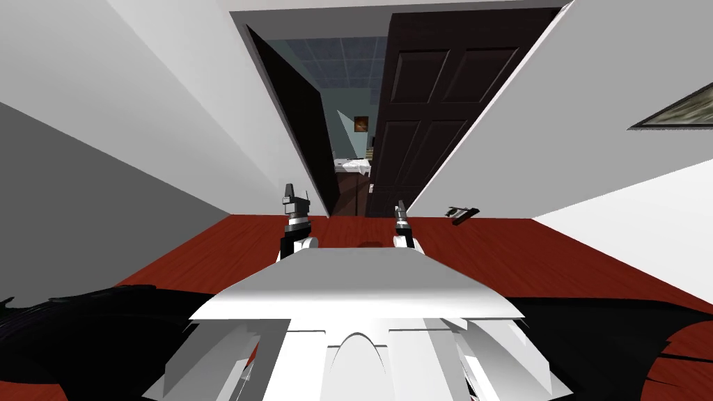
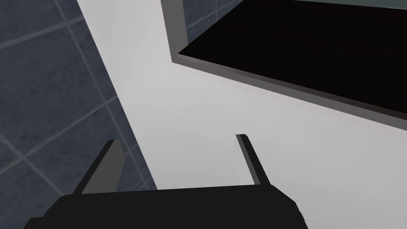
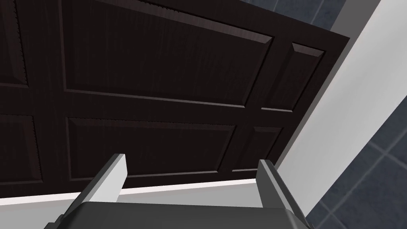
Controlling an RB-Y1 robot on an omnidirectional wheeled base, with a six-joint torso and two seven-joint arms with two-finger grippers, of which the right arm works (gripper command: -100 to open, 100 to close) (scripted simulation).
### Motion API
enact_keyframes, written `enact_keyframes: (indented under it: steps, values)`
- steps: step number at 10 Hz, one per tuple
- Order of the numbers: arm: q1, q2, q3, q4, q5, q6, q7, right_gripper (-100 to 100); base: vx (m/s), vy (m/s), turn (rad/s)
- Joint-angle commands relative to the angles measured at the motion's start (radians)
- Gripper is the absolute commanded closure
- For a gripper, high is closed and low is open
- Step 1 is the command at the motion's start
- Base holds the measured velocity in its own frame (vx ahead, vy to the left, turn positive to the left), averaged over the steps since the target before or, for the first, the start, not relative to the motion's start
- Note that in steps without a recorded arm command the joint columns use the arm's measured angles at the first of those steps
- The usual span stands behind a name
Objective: Push the door open
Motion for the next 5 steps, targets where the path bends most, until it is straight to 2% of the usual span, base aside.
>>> enact_keyframes:
  steps: [1,5]
  values:
    - [-0.018,-0.003,-0.006,0.046,-0.007,-0.011,-0.003,-100,0.064,0.003,0.083]
    - [-0.065,-0.013,-0.024,0.180,-0.032,-0.046,-0.013,-100,0.103,0.005,0.118]
